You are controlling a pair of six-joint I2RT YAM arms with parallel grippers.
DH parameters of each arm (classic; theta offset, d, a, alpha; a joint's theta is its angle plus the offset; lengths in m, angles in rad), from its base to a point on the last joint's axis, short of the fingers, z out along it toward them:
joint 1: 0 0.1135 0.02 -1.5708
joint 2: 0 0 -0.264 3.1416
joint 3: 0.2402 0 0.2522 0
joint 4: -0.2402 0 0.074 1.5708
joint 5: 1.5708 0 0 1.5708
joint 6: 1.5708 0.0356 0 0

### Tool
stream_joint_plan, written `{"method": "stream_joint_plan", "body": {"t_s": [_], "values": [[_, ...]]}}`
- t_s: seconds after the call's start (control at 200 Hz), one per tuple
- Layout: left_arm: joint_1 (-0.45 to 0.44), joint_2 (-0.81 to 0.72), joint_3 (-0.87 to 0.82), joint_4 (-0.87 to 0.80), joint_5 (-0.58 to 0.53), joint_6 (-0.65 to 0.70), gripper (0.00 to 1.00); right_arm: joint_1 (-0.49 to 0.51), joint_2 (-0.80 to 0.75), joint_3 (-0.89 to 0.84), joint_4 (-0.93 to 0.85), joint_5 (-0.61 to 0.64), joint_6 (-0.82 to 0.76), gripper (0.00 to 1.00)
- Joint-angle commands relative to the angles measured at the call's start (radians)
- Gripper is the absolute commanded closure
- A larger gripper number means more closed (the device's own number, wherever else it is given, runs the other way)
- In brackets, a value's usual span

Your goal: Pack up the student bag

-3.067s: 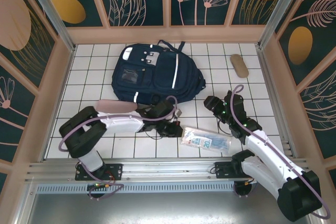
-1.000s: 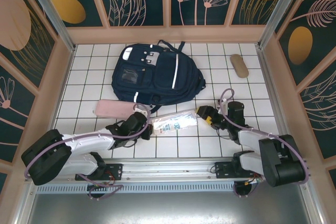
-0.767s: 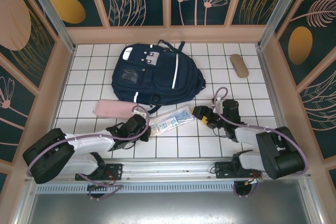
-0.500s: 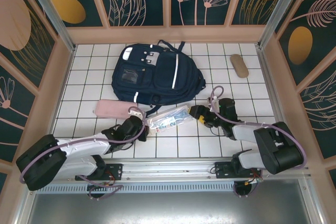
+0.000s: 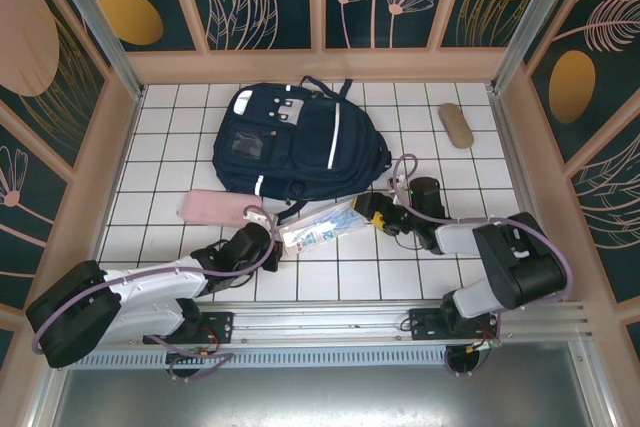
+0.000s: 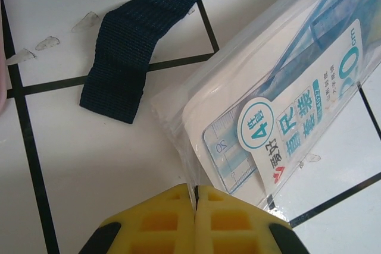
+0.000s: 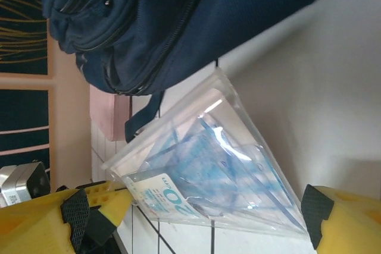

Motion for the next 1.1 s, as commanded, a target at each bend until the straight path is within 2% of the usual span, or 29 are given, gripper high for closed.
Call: {"method": "stream_joint_plan", "body": {"t_s": [0.0, 0.2, 0.39, 0.51, 0.701, 0.826, 0.931, 1.096], "values": [[-0.005, 0.002, 0.006, 0.011, -0.021, 0.016, 1.00, 0.032, 0.111, -0.012, 0.109, -0.026, -0.009, 0.06], [-0.006, 0.006, 0.003, 0.011, -0.030, 0.015, 1.00, 0.084, 0.195, -0.008, 0.273, -0.109, 0.054, 0.08], [-0.006, 0.022, 0.012, 0.010, -0.036, 0.018, 1.00, 0.090, 0.183, -0.012, 0.316, -0.162, 0.092, 0.14], [-0.006, 0.006, 0.008, 0.004, -0.046, 0.016, 1.00, 0.089, 0.085, -0.011, 0.170, -0.078, 0.031, 0.13], [-0.011, -0.047, -0.006, 0.012, -0.042, 0.029, 1.00, 0.088, -0.150, 0.015, -0.122, 0.186, -0.101, 0.09], [-0.032, -0.041, -0.001, 0.017, -0.046, 0.045, 1.00, 0.078, -0.189, 0.042, -0.214, 0.285, -0.151, 0.07], [-0.063, -0.016, 0.011, 0.012, -0.074, 0.051, 1.00, 0.044, -0.173, 0.039, -0.198, 0.289, -0.139, 0.07], [-0.088, 0.005, 0.021, 0.011, -0.098, 0.057, 1.00, -0.002, -0.060, 0.031, -0.064, 0.175, -0.096, 0.06]]}}
